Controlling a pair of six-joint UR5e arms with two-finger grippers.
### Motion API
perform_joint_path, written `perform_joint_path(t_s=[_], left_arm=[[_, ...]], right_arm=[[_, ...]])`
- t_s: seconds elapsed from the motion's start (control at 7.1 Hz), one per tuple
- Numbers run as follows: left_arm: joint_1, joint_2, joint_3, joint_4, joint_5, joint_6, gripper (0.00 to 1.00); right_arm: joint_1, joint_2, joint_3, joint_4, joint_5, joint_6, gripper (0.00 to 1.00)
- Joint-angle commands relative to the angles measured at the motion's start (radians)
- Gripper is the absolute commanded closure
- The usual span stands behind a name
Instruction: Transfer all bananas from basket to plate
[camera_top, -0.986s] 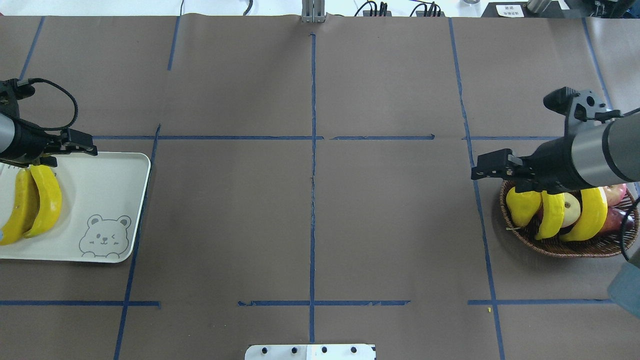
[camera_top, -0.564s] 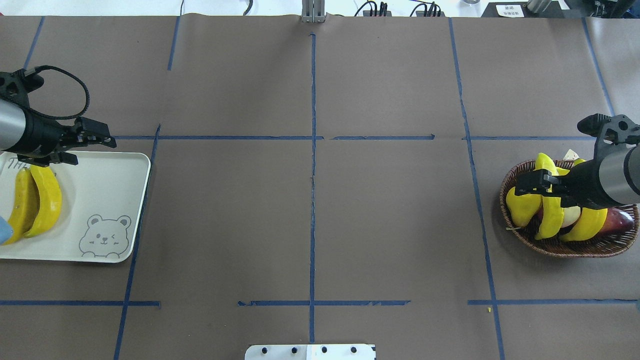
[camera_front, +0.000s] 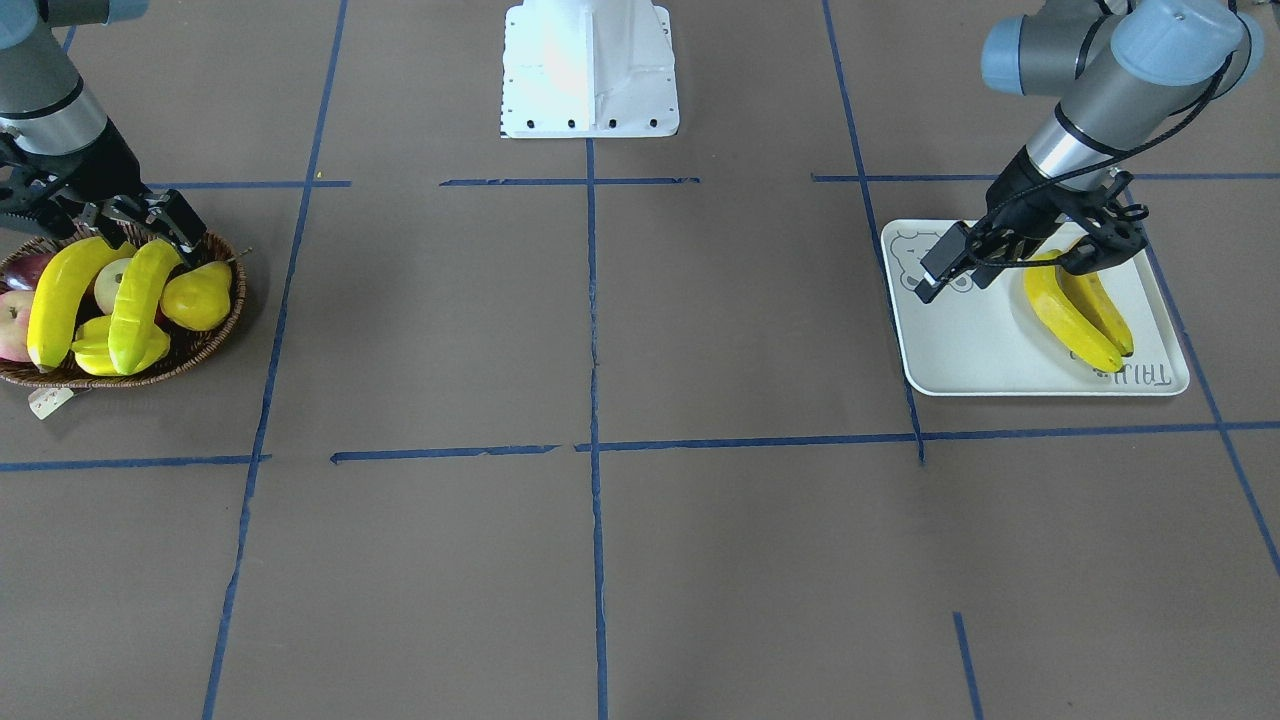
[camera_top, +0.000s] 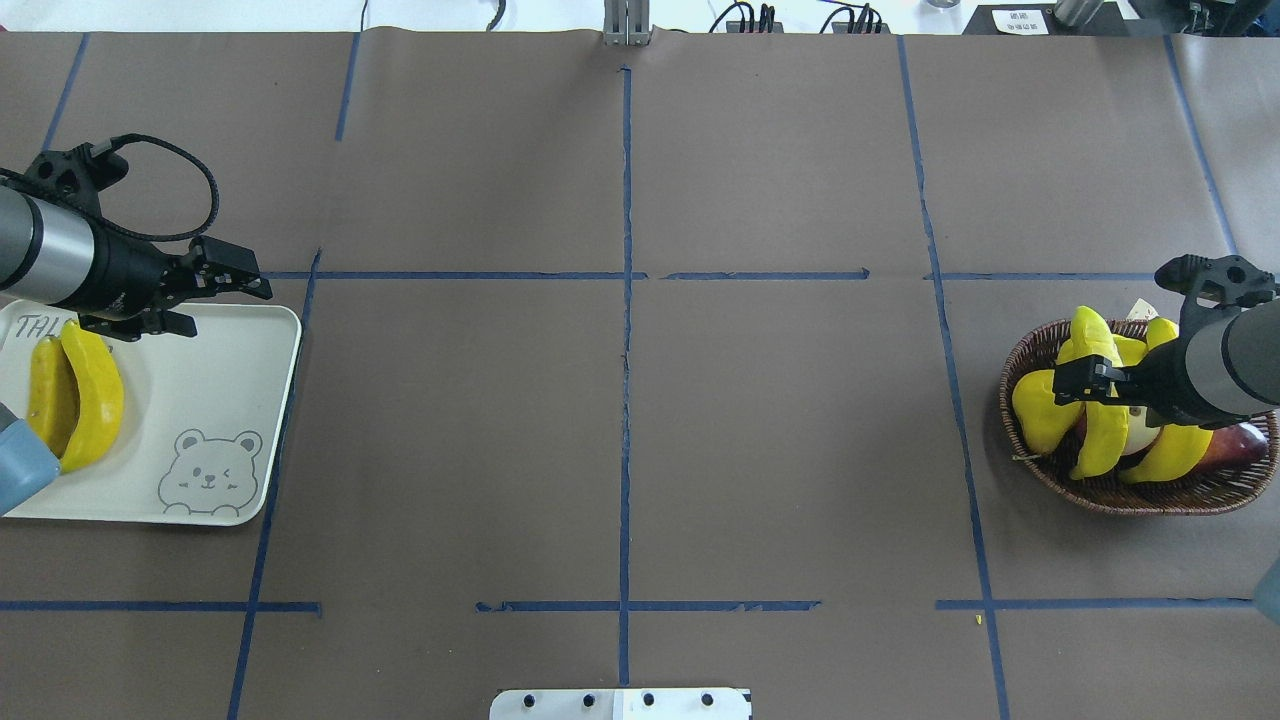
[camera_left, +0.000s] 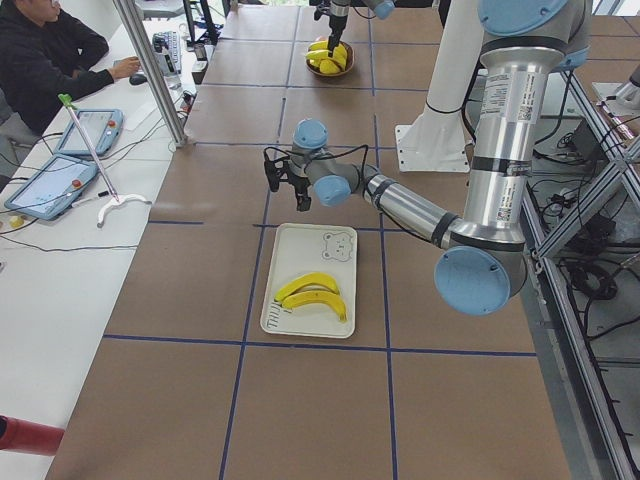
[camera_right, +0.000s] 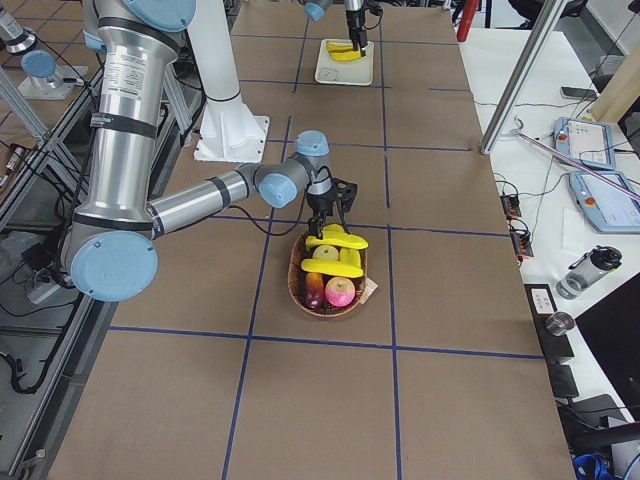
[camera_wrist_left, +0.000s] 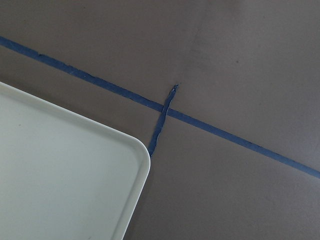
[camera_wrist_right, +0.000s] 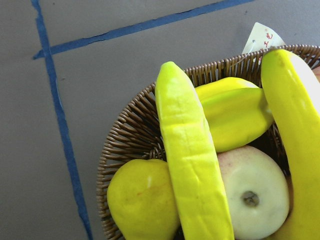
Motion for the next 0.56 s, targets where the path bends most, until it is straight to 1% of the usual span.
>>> perform_joint_path(t_s=[0.0, 0.28, 0.42], left_arm=[[0.001, -0.001, -0.002, 0.000, 0.000, -0.001, 0.00], [0.001, -0.001, -0.005, 0.000, 0.002, -0.001, 0.00], [0.001, 0.001, -0.005, 0.000, 0.002, -0.001, 0.00]], right_arm=[[0.000, 0.001, -0.016, -0.001, 0.006, -0.009, 0.02], [-0.002, 0.001, -0.034, -0.001, 0.006, -0.009, 0.05], [-0.002, 0.003, -0.036, -0.001, 0.007, -0.009, 0.11]])
